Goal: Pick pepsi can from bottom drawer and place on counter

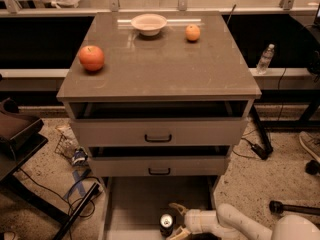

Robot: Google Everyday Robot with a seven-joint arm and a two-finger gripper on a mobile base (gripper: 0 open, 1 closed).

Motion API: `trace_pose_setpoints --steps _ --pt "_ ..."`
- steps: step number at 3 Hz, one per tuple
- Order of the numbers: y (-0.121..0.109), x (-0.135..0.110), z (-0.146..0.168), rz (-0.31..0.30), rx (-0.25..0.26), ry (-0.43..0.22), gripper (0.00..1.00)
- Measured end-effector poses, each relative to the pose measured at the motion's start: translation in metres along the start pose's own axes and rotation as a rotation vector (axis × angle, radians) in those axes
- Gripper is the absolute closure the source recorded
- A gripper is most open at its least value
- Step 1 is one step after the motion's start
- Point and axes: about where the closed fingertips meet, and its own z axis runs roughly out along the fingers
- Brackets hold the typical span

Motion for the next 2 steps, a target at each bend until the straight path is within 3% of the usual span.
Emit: trace_pose_setpoints --steps 1,2 --pt "0.0005 0.0035 0.0132 0.021 -0.011 0.007 0.34" --pt "0.0054 -0.0018 0.0214 0.072 -0.049 -0.030 0.65"
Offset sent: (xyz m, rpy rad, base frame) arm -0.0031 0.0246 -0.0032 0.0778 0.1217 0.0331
